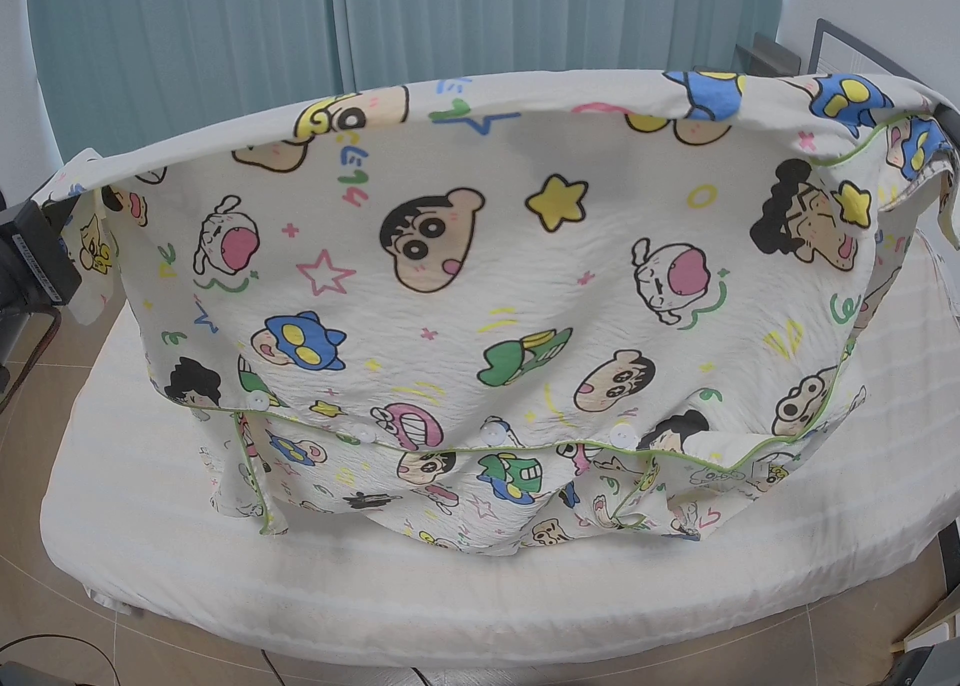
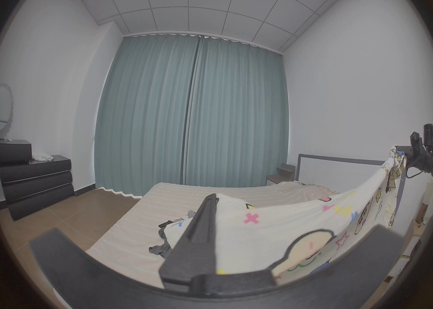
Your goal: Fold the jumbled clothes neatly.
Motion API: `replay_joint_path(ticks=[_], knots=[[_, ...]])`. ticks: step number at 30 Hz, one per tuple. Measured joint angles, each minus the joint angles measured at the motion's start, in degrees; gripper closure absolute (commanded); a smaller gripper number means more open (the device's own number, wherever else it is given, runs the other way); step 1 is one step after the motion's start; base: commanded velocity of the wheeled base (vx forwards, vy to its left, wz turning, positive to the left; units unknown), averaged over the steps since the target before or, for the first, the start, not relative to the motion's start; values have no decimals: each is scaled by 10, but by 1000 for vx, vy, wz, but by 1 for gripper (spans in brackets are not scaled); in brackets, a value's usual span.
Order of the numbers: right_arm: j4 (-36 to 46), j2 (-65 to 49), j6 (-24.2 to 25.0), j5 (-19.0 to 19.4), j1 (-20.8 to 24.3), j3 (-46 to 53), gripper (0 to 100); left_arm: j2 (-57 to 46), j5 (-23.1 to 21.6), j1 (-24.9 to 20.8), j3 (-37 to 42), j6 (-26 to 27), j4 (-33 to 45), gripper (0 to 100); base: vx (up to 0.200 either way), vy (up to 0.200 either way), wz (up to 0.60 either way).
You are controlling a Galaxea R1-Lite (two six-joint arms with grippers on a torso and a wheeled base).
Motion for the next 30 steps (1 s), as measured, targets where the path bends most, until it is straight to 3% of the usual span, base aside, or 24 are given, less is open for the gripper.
replay_joint_path(ticks=[30], knots=[[0,0,0,1,0,-3,100,-11,0,0,0,2,0,100,0,-200,0]])
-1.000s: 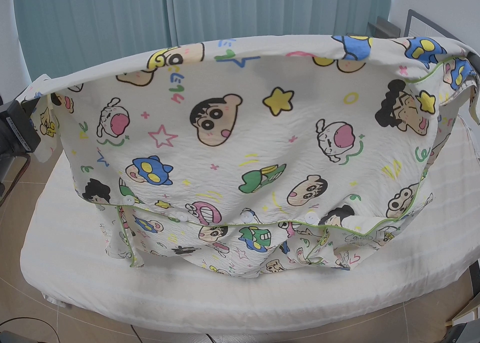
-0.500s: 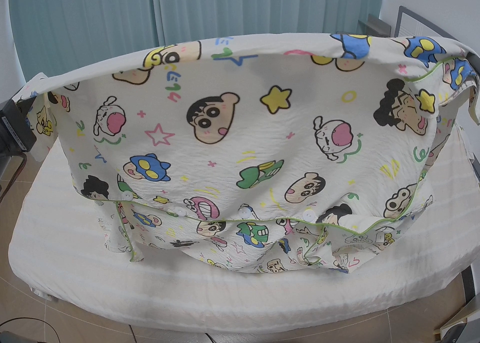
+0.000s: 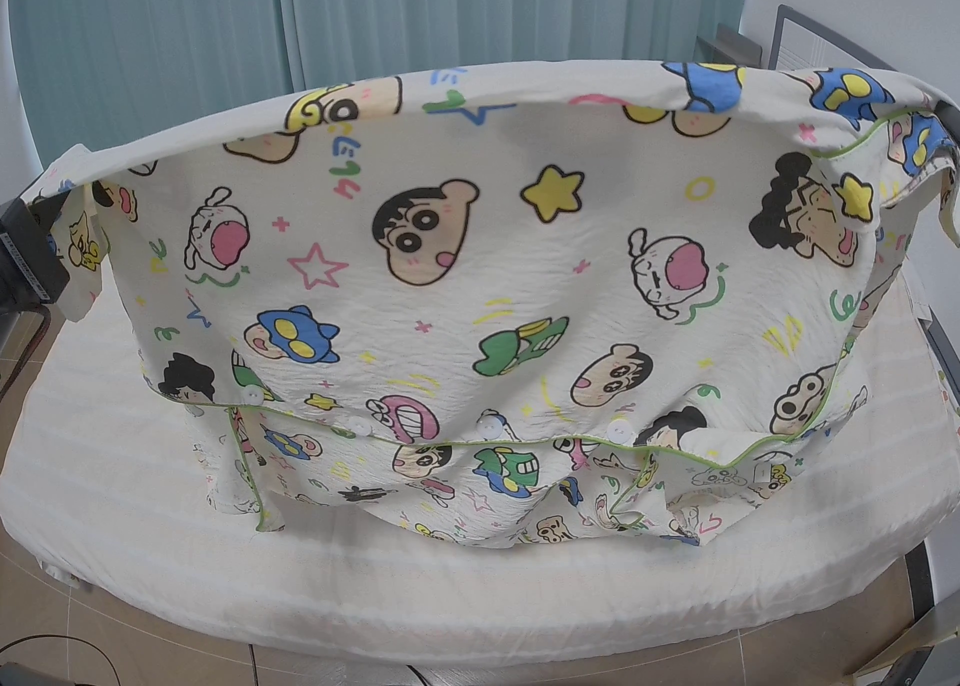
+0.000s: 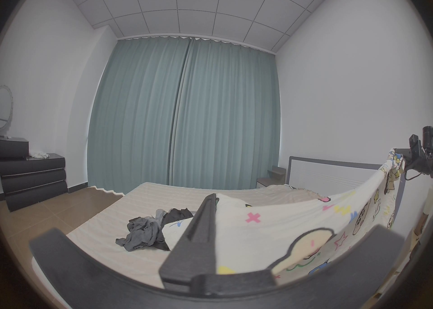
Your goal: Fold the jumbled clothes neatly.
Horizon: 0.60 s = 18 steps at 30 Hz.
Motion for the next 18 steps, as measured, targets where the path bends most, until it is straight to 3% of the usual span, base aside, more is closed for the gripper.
replay_joint_path(ticks=[13,18], knots=[[-1,0,0,3,0,-3,100,-6,0,0,0,0,0,100,0,-200,0],[0,0,0,3,0,-1,100,-8,0,0,1,0,0,100,0,0,0]])
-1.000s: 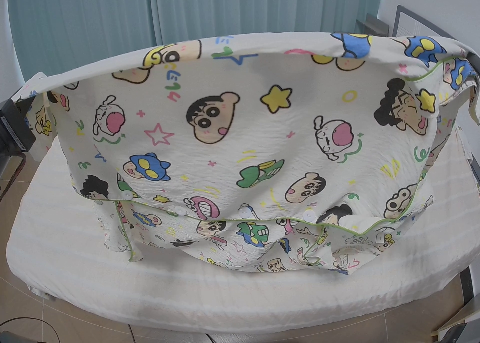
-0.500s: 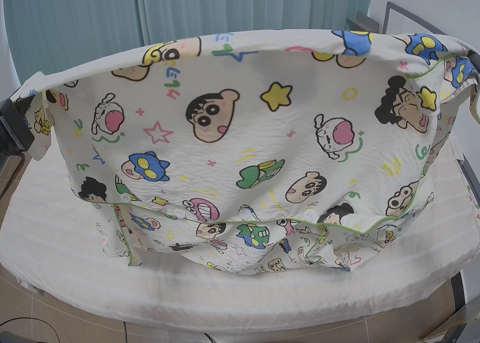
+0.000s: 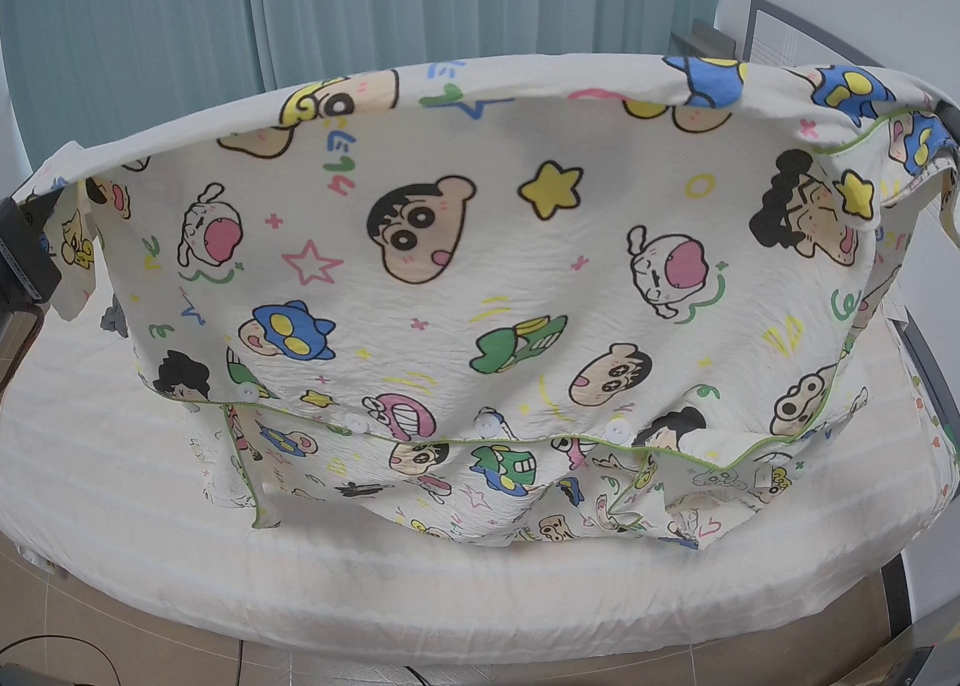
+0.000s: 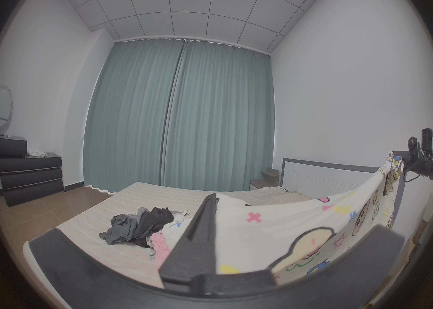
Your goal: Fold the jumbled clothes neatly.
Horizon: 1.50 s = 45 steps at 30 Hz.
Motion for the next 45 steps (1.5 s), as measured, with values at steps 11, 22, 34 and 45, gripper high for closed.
replay_joint_path(ticks=[11,22,34,45], knots=[[1,-1,0,0,0,-2,100,-2,0,0,18,-1,0,100,-200,0,0],[1,-12,0,2,1,-4,100,-13,0,-17,39,-4,1,100,-200,0,0],[36,-38,-1,12,1,-13,100,-30,0,-19,62,-4,2,100,-50,0,0],[97,-40,-1,13,-4,-20,100,-11,1,-15,105,-25,3,100,0,0,0]])
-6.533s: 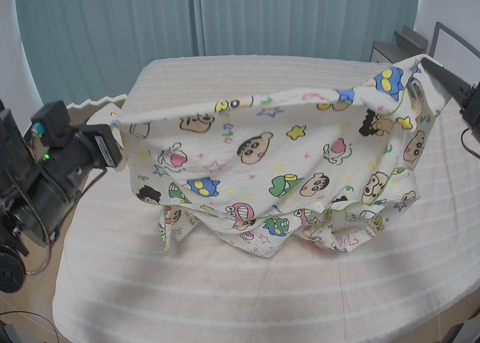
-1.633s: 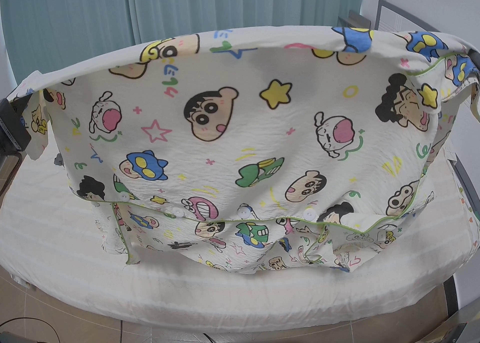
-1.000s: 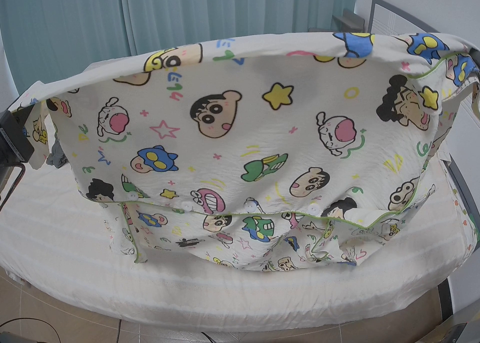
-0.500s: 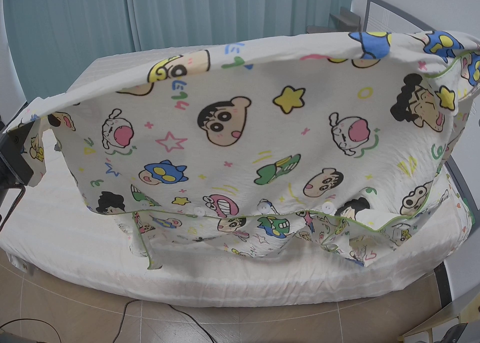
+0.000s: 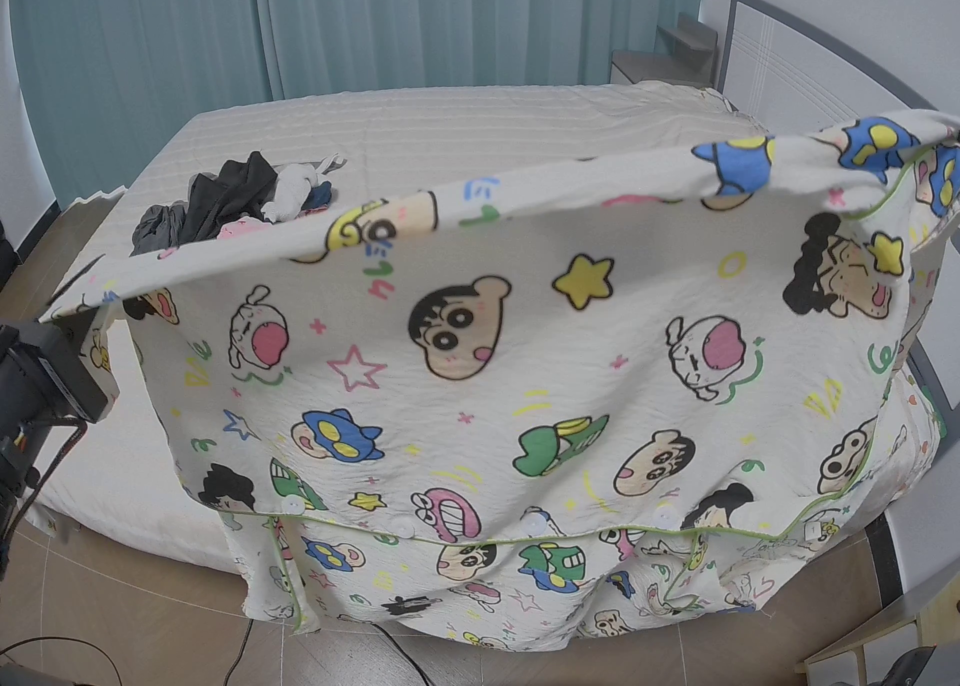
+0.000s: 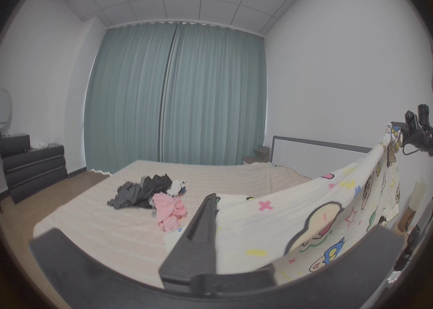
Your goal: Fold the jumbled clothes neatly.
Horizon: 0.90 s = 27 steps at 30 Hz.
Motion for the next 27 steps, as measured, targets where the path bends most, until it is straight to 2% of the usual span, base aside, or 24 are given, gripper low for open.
replay_joint_path(ticks=[7,16,23,27], knots=[[6,19,0,7,-24,17,100,42,0,6,18,-59,-1,100,0,0,0],[2,62,3,45,-84,36,100,116,-25,24,21,-82,-5,100,0,0,0],[-11,106,5,69,-127,33,100,183,-36,42,-9,-86,-7,100,200,0,0],[-41,140,5,75,-143,30,100,226,-47,54,-44,-106,-19,100,200,0,0]])
